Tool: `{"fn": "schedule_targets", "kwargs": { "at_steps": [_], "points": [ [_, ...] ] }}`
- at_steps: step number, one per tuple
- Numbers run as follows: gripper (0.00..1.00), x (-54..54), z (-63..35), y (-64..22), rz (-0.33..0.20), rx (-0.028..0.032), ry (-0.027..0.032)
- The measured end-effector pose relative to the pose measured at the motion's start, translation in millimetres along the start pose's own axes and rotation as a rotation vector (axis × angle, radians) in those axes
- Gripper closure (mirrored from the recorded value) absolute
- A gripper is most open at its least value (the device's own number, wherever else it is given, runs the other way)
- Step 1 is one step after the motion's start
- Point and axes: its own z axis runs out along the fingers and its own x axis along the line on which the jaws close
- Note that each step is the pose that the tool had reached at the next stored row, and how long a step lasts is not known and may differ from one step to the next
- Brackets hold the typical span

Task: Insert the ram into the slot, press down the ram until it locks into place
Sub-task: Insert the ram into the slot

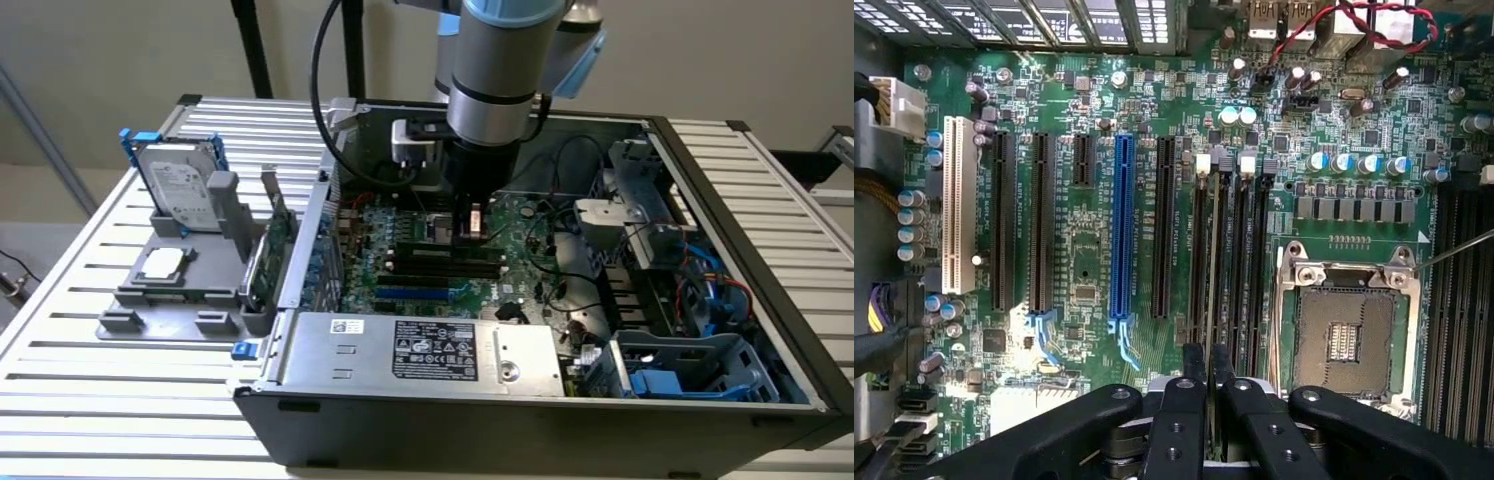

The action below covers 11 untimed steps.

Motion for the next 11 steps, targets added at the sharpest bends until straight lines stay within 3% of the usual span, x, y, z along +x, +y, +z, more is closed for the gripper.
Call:
{"fn": "schedule_targets", "kwargs": {
  "at_steps": [11],
  "points": [
    [0.87,0.0,2.1,0.9,-0.015,0.0004,0.0051]
  ]
}}
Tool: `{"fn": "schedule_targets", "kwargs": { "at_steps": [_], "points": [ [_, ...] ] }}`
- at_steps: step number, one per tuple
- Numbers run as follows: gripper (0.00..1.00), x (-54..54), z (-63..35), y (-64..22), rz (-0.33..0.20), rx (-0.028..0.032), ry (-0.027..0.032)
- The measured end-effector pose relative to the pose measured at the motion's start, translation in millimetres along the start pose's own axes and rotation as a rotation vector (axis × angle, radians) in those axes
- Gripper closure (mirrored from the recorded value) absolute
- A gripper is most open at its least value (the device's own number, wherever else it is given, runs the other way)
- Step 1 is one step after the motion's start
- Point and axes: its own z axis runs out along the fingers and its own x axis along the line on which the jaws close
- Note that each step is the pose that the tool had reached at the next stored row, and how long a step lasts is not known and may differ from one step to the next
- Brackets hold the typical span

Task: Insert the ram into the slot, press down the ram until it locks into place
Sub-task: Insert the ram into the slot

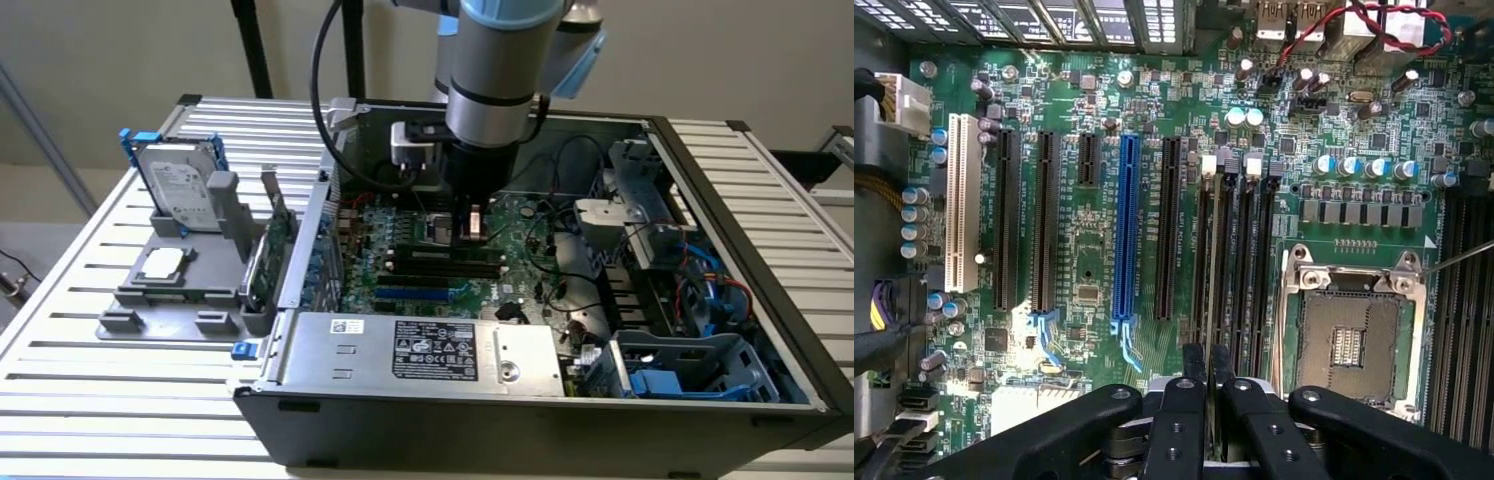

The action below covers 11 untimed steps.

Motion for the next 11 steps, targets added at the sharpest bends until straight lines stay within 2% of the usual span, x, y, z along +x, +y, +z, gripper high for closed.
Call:
{"fn": "schedule_targets", "kwargs": {
  "at_steps": [11],
  "points": [
    [0.87,0.0,5.1,-0.1,-0.002,0.0009,0.001]
  ]
}}
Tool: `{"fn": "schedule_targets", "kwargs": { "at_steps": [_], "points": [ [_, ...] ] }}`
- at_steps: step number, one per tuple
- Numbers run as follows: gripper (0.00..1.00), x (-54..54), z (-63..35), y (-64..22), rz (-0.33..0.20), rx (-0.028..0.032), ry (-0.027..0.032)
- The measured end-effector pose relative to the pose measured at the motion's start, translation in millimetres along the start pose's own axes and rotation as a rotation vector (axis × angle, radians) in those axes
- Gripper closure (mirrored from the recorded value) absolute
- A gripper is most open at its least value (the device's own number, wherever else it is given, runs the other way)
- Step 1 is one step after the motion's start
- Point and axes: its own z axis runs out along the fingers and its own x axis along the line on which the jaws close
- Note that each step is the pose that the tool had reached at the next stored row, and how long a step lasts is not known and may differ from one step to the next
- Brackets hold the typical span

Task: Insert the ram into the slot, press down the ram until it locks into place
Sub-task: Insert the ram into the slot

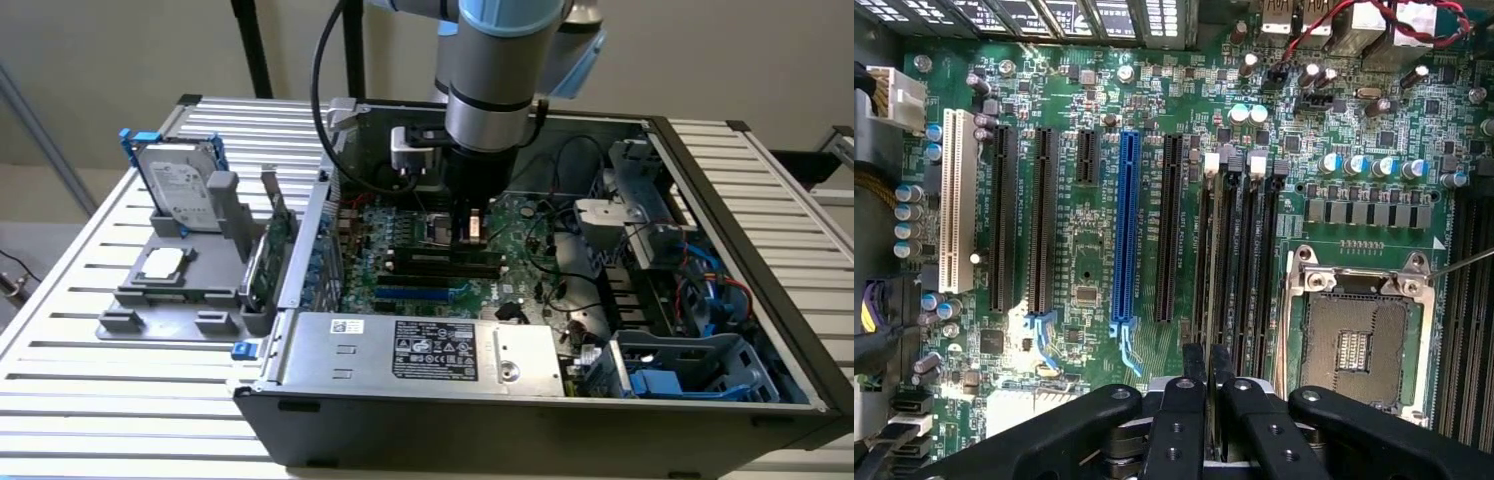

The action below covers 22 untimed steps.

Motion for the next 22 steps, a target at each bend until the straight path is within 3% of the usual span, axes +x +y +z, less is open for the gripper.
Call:
{"fn": "schedule_targets", "kwargs": {
  "at_steps": [12,22],
  "points": [
    [0.87,-0.1,2.1,0.7,0.0,0.0015,0.0019],
    [0.87,-0.1,3.3,0.8,0.0,0.0014,0.0098]
  ]
}}
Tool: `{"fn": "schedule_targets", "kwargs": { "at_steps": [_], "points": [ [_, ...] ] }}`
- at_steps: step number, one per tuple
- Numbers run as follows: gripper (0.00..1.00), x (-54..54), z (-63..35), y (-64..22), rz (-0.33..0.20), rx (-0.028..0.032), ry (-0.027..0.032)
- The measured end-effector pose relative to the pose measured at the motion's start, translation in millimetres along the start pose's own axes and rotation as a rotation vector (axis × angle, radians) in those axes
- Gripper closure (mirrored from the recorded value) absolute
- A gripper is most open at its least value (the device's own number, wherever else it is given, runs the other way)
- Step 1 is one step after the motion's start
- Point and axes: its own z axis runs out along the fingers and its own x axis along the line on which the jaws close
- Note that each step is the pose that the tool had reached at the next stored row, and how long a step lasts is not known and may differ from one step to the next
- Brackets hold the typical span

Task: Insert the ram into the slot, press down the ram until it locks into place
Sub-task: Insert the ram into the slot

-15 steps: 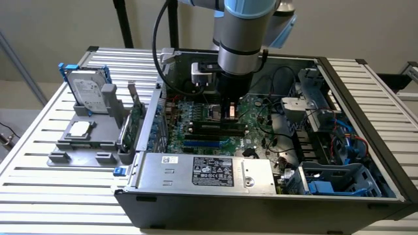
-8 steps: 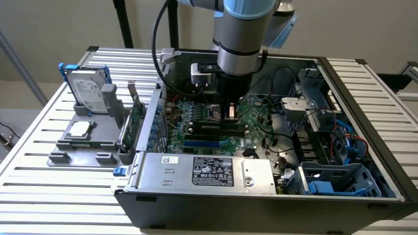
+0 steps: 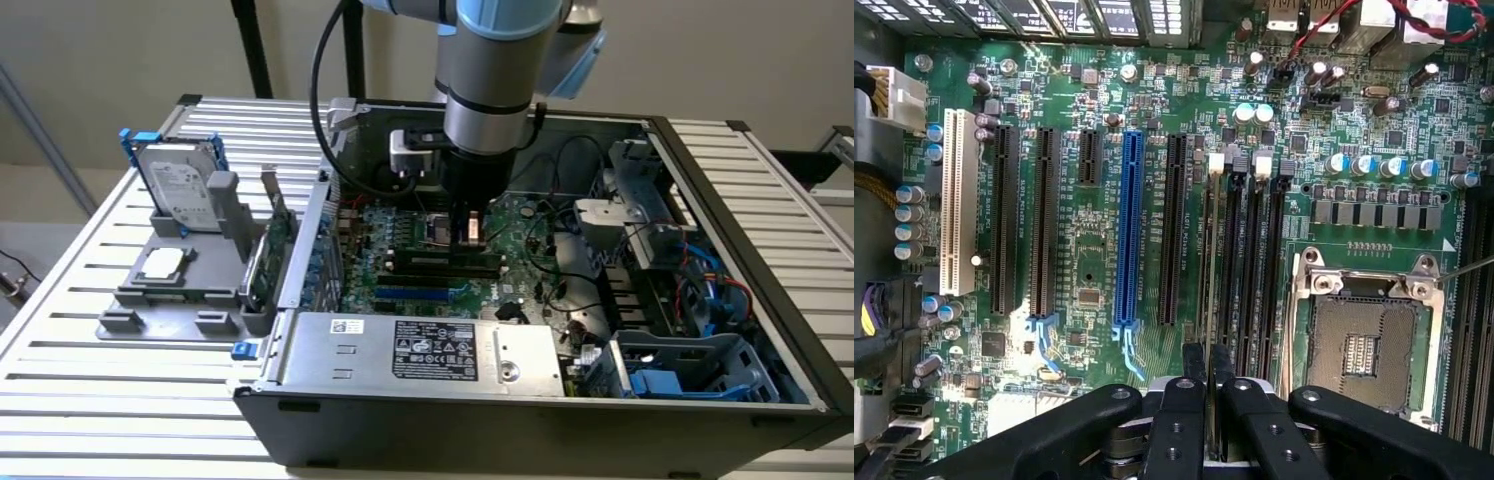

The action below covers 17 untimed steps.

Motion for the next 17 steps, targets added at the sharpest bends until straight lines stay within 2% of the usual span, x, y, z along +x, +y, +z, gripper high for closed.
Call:
{"fn": "schedule_targets", "kwargs": {
  "at_steps": [10,17],
  "points": [
    [0.87,-0.2,1.3,0.0,0.0,0.0001,0.0032],
    [0.87,-0.9,1.8,-0.1,0.001,0.0002,0.0033]
  ]
}}
